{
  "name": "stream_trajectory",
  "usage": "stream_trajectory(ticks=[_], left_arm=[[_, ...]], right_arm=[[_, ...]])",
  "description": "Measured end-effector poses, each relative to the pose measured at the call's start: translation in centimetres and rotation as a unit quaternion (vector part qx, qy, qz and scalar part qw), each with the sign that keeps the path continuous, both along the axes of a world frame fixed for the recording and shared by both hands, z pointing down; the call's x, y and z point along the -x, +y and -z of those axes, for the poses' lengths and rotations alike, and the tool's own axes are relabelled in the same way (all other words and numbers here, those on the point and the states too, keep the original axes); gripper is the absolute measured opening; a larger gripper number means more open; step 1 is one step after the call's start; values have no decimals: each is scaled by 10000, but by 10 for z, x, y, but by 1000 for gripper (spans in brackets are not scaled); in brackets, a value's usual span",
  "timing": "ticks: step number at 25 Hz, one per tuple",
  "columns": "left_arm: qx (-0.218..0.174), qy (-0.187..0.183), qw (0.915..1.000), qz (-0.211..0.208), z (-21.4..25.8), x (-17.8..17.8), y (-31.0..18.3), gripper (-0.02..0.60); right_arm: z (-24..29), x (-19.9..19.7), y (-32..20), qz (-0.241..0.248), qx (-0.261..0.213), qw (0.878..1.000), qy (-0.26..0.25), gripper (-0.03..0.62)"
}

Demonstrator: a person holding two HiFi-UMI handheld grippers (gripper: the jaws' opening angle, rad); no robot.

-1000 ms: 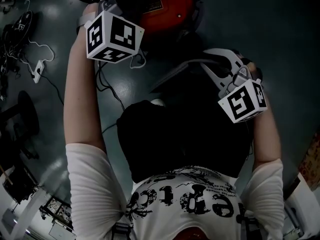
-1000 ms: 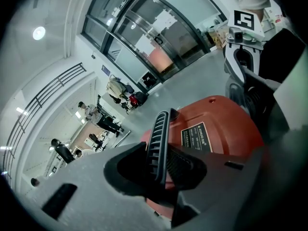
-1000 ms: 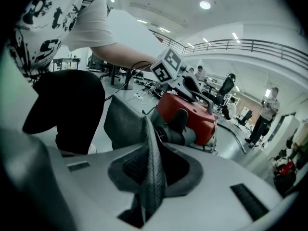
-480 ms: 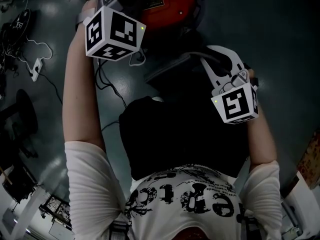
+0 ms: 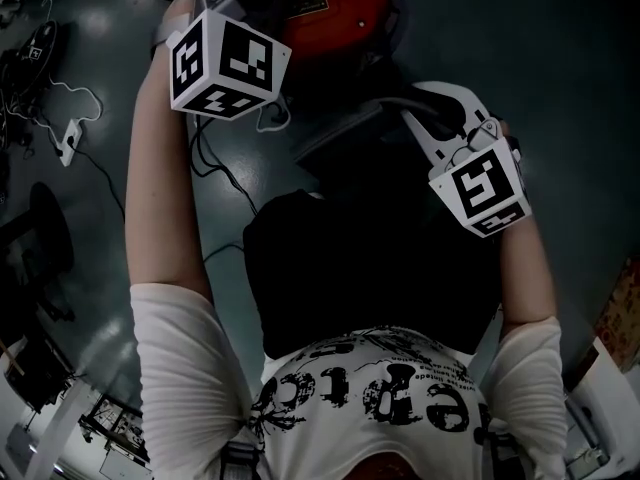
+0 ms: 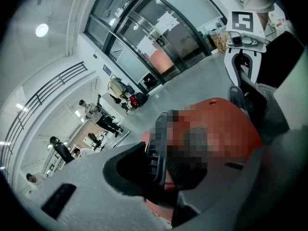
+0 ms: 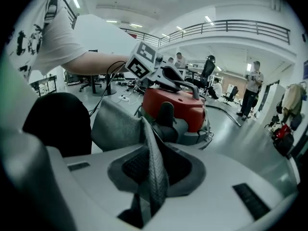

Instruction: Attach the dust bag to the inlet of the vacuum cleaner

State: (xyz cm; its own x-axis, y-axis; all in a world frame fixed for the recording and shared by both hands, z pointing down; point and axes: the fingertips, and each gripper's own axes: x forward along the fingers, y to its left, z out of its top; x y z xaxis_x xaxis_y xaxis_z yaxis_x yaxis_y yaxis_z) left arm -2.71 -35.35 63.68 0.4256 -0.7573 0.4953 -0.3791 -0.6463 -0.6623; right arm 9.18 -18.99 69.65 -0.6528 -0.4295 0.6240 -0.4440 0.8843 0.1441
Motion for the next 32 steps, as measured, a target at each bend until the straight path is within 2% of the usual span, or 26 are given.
stream_trajectory(ticks=[3, 6, 8, 11, 14, 15, 16, 18, 19, 22, 23, 25, 27, 32], left_arm=[[-87, -125, 9998, -153, -1, 1, -1, 106], [-410, -503, 9975, -278, 8, 2, 8, 122], [-650, -477, 9962, -317, 24, 4, 24, 144], [-913, 330, 9950, -222, 58, 9, 54, 146], [-1135, 1331, 9845, 97, 97, 18, 83, 146], [-1169, 1799, 9763, 297, 108, 23, 93, 146], [-1173, 2396, 9621, 559, 119, 30, 102, 146], [-1097, 3567, 9215, 1078, 134, 41, 119, 144], [-1023, 3968, 9029, 1299, 137, 46, 128, 138], [-894, 4614, 8597, 2001, 130, 63, 158, 3], [-911, 4711, 8498, 2183, 127, 66, 166, 3], [-970, 4804, 8381, 2395, 123, 67, 177, 3], [-967, 4875, 8309, 2501, 122, 67, 182, 3], [-671, 4764, 8264, 2926, 141, 74, 174, 3]], right_arm=[[0, -2, 1, -171, 21, 9998, -121, 51], [5, -7, 9, -277, 86, 9996, -64, 54], [13, -10, 15, -240, 225, 9994, -96, 54], [42, -14, 17, -292, 195, 9983, -473, 54], [90, -19, 10, -694, 70, 9892, -1290, 54], [105, -21, 6, -797, -52, 9850, -1533, 54], [118, -21, 1, -880, -208, 9802, -1762, 53], [140, -20, -7, -1074, -470, 9687, -2189, 52], [148, -19, -10, -1203, -552, 9623, -2378, 52], [162, -18, -14, -1637, -860, 9437, -2744, 32], [164, -18, -14, -1760, -997, 9383, -2805, 14], [166, -15, -13, -1909, -1210, 9300, -2897, 3], [166, -12, -10, -1952, -1331, 9265, -2931, 2], [196, -4, -15, -2054, -1282, 9254, -2915, 2]])
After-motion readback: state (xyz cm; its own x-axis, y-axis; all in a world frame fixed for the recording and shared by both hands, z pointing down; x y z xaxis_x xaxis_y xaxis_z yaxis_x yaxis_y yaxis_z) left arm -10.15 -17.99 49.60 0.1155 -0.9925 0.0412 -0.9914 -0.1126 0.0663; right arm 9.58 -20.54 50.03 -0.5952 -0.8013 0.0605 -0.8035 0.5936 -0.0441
